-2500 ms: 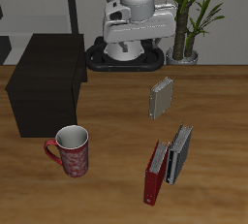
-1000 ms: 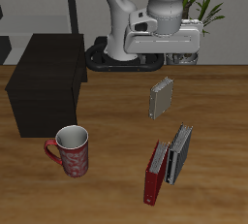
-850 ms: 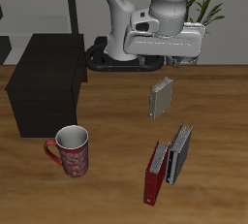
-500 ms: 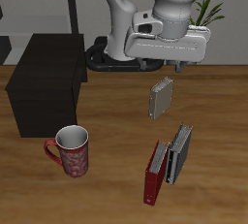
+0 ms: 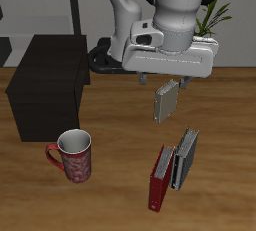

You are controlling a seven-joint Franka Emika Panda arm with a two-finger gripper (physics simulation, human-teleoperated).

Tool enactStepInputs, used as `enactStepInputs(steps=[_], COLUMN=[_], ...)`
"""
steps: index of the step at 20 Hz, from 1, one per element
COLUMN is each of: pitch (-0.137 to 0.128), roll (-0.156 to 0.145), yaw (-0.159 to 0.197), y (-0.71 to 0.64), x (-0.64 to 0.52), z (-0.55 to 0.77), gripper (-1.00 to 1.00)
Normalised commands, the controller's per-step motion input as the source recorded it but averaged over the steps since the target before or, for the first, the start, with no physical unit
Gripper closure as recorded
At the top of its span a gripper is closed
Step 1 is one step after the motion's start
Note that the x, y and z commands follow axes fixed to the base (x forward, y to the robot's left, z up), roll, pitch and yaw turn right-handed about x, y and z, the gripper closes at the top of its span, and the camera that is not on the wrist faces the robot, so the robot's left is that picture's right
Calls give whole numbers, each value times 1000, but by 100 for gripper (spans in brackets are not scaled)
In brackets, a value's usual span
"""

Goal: Place the red book in the top region of the shelf

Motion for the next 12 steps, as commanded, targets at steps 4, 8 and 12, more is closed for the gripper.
enactStepInputs(steps=[4, 8, 12], pitch=[-16, -35, -72], roll=[9, 0, 8], yaw=[-29, -78, 41], y=[-123, -71, 46], x=[396, 297, 232], z=[-45, -32, -57], gripper=[-100, -100, -100])
